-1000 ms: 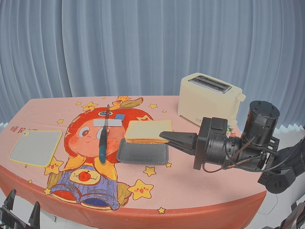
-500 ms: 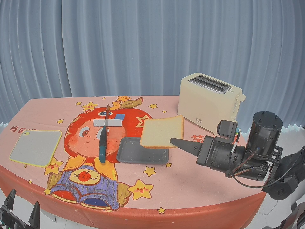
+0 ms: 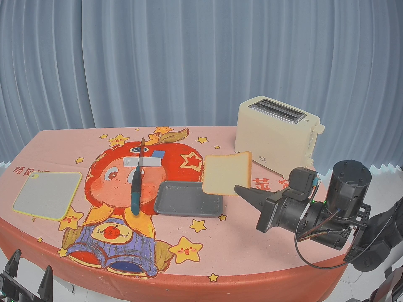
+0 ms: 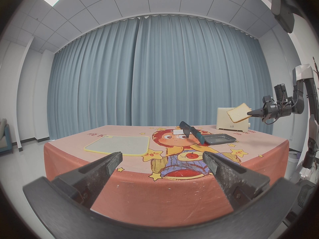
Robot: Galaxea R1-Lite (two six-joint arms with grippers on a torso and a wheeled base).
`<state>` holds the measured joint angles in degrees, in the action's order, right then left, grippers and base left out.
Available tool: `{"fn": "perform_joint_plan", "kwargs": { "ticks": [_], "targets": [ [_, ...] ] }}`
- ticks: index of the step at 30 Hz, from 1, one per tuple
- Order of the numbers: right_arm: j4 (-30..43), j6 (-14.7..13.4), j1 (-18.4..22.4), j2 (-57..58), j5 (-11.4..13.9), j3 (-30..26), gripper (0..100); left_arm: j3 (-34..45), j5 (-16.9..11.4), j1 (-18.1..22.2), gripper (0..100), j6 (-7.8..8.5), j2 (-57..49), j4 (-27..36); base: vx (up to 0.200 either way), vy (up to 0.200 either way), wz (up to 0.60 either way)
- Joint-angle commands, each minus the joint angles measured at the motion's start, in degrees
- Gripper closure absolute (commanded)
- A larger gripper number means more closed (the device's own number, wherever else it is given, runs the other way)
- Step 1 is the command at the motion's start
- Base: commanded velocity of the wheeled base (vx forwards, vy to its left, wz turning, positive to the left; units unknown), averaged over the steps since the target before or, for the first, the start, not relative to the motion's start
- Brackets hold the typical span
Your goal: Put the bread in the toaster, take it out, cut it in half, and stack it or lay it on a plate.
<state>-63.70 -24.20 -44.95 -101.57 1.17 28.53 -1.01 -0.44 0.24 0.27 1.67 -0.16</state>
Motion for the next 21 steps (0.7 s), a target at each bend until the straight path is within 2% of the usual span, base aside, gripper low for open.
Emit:
{"fn": "perform_joint_plan", "kwargs": {
  "ticks": [1,2,4,6,7,21],
  "targets": [
    [-5.1,4.0,-0.2,-3.8,-0.9,-3.5,100,1.0,0.0,-0.1,0,0.00,0.1,0.0,0.000,0.000,0.00],
    [-11.2,8.6,0.3,-6.5,-0.9,-5.2,100,1.0,0.0,0.0,0,0.00,0.1,0.0,0.000,0.000,0.00],
    [-18.5,13.7,1.2,-10.6,-0.9,-6.4,100,1.0,0.0,0.0,0,0.00,0.1,0.0,0.000,0.000,0.00],
    [-19.6,14.4,1.5,-11.3,-0.9,-6.6,100,1.0,0.0,0.0,0,0.00,0.1,0.1,0.000,0.000,0.00],
    [-26.3,18.0,2.5,-15.1,-1.0,-6.9,100,1.0,0.0,0.0,0,0.00,0.1,0.0,0.000,0.000,0.00],
    [-25.8,18.3,3.1,-13.5,-0.4,-7.1,100,1.0,0.0,0.0,0,0.00,0.1,0.0,0.000,0.000,0.00]
  ]
}}
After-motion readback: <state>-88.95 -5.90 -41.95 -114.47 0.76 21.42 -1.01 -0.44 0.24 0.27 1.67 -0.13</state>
